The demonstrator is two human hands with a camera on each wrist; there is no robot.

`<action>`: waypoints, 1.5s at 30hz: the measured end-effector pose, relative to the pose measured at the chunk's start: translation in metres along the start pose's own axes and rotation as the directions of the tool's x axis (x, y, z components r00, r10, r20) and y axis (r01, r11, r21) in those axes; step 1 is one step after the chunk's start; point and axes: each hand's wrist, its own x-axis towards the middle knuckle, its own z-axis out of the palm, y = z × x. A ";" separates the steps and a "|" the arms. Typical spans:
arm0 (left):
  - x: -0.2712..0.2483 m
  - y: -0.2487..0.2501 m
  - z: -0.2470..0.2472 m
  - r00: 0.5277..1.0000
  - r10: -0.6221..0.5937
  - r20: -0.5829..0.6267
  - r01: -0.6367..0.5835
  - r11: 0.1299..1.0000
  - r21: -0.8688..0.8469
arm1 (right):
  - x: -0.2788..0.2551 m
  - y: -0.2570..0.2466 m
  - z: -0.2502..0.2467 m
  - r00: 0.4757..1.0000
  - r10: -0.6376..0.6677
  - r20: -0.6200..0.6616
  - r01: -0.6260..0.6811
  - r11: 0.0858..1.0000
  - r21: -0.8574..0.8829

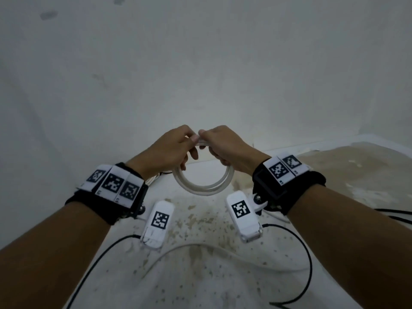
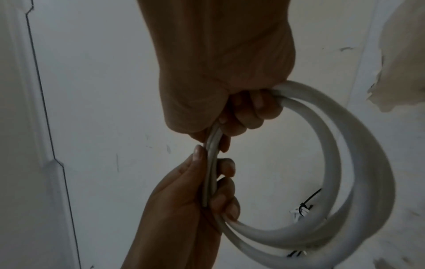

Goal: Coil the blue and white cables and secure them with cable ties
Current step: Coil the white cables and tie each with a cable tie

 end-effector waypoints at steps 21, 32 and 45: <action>-0.009 0.039 0.105 0.971 0.128 -0.200 -0.130 0.991 0.000 | -0.061 0.036 -0.060 0.987 0.139 -0.082 -0.140 0.990 -0.005; -0.018 0.087 0.190 0.992 0.109 -0.057 -0.116 0.984 -0.134 | -0.130 0.091 -0.152 0.937 0.278 -0.210 -0.307 0.944 -0.120; -0.033 0.094 0.212 0.998 0.052 -0.037 -0.057 0.986 -0.154 | -0.180 0.135 -0.191 0.861 0.348 -0.371 -0.485 0.344 -0.804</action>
